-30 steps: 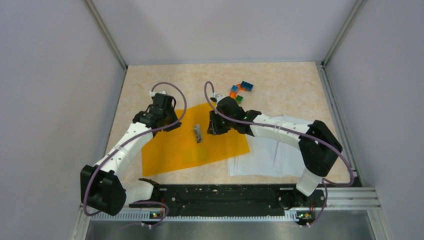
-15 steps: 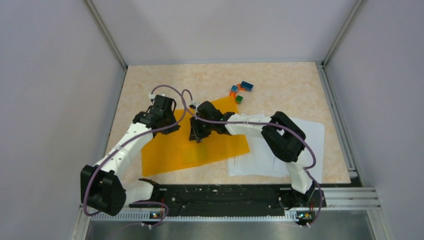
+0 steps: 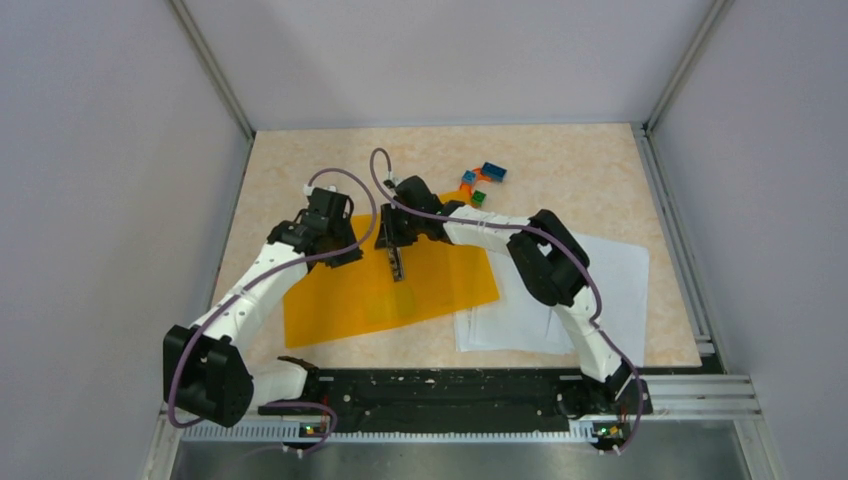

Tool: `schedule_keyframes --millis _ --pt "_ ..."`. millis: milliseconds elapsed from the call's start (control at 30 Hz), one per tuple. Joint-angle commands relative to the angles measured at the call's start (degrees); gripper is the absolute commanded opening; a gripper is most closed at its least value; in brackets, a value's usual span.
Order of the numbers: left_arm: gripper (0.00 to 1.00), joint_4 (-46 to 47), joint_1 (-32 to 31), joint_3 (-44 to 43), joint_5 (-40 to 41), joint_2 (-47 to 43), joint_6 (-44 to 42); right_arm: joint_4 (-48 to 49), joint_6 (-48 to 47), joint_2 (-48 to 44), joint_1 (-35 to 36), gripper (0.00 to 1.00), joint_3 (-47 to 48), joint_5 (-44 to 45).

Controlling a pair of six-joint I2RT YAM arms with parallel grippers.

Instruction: Put the files into the folder

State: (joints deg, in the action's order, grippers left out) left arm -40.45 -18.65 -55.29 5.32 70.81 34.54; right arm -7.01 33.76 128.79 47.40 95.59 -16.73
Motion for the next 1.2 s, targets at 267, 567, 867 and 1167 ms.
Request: schedule_keyframes --millis 267,567,867,1167 --pt "0.39 6.4 -1.1 -0.9 -5.1 3.3 0.0 -3.7 -0.1 -5.0 -0.3 0.50 5.7 1.6" --pt "0.42 9.2 -4.5 -1.8 -3.4 8.1 1.7 -9.2 -2.4 -20.5 -1.4 0.70 -4.2 11.2" --pt "0.45 12.0 -6.6 -5.2 -0.5 16.9 -0.8 -10.7 -2.6 -38.4 -5.8 0.79 -29.0 23.7" --pt "0.50 11.5 -7.1 -10.9 3.8 23.7 -2.0 -9.6 -2.1 -43.0 -7.3 0.80 -38.1 25.4"
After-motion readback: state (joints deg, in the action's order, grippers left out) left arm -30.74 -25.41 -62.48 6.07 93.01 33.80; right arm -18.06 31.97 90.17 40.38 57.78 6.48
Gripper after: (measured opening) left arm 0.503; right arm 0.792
